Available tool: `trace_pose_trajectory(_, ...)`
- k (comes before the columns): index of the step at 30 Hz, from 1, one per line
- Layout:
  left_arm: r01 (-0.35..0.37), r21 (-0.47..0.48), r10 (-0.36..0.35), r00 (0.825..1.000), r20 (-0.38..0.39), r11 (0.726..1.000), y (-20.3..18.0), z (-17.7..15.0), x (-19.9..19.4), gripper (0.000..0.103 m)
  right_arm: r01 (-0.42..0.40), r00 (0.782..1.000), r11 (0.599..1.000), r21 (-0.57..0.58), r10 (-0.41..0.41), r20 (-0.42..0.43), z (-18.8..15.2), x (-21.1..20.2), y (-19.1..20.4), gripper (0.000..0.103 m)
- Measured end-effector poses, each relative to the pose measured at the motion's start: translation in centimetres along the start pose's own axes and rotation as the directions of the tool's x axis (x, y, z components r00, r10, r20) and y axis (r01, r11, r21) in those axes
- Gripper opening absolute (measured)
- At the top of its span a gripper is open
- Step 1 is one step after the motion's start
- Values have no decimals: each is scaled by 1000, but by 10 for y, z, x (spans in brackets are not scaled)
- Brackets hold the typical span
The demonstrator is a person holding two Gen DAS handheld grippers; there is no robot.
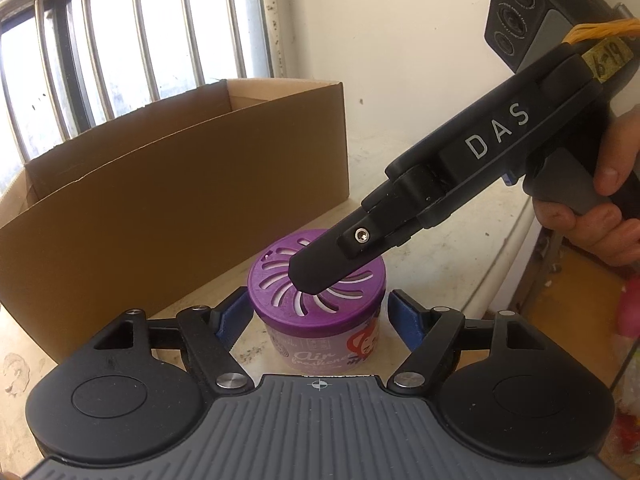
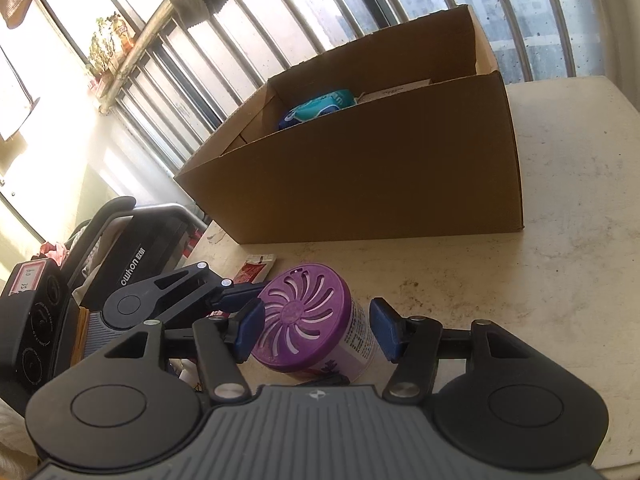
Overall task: Organize objects
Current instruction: 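Move the left gripper to the purple-lidded jar and close on it, then lift the purple jar with the left gripper and carry it over the box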
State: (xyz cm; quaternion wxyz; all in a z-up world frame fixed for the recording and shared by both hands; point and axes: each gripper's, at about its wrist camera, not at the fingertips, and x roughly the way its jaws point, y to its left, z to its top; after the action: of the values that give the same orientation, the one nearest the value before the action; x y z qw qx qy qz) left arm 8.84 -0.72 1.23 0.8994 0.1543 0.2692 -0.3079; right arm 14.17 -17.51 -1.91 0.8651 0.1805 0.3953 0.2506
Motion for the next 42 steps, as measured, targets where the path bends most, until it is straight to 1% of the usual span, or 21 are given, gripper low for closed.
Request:
trace_pose_trajectory(1,0,4,0,1000,7,1000,0,0,0,76,-4,1000,1000,-9,4,1,0,-1,1,67)
trace_pose_trajectory(3,0,7,-1,1000,17,1000,1,0,3,77,-8,1000,999,-33,8,6,2,-4,3,68)
trace_pose_trajectory(5,8,-8,-8,1000,23,1000,2,-2,3,79,1,1000,998,-59,0,17,1,-7,5,78)
trace_pose_trajectory(7,12,-27,-11,1000,26,1000,4,-4,4,80,4,1000,997,-79,-3,15,1,-8,6,83)
trace_pose_trajectory(9,1,-39,0,1000,26,999,6,-7,7,80,8,1000,996,-86,-8,8,1,-7,5,84)
trace_pose_trajectory(12,15,-59,-13,999,30,998,9,-8,13,80,-3,1000,997,-73,2,-14,0,-1,1,85)
trace_pose_trajectory(13,23,-73,-20,999,38,997,11,-9,15,79,-8,1000,997,-71,6,-28,-1,2,1,87)
trace_pose_trajectory(15,43,-88,-40,998,43,995,11,-10,17,65,-2,999,997,-79,-1,-35,-3,7,1,87)
trace_pose_trajectory(16,41,-90,-37,998,45,995,11,-10,17,65,1,1000,995,-95,-3,-27,-5,10,2,84)
trace_pose_trajectory(17,31,-93,-27,999,44,995,10,-12,16,64,-36,999,994,-102,36,-2,-7,8,1,68)
trace_pose_trajectory(18,30,-95,-26,999,40,995,11,-12,16,64,-48,999,993,-106,48,0,-7,8,1,67)
trace_pose_trajectory(20,29,-109,-26,999,38,994,13,-11,13,64,-23,1000,994,-109,25,17,-5,4,6,54)
trace_pose_trajectory(22,22,-86,-19,999,39,996,9,-12,8,64,-18,999,992,-125,21,25,-4,0,9,49)
trace_pose_trajectory(24,9,-56,-6,999,40,998,4,-12,5,64,-23,999,992,-127,27,27,-5,-3,10,48)
trace_pose_trajectory(26,16,-73,-13,999,39,997,3,-13,1,64,-22,999,990,-137,26,29,-7,-5,13,48)
trace_pose_trajectory(28,13,-71,-10,999,43,997,1,-13,-2,64,-14,999,989,-146,19,33,-11,-6,16,48)
trace_pose_trajectory(31,-9,-27,11,998,69,1000,-5,-8,-12,64,-9,998,989,-145,17,53,-12,-12,22,48)
trace_pose_trajectory(36,-18,3,18,992,121,1000,-7,12,-30,64,12,993,984,-180,9,115,-5,-34,38,48)
trace_pose_trajectory(42,-30,32,25,987,158,999,-5,41,-44,64,48,984,976,-210,-11,177,12,-55,54,48)
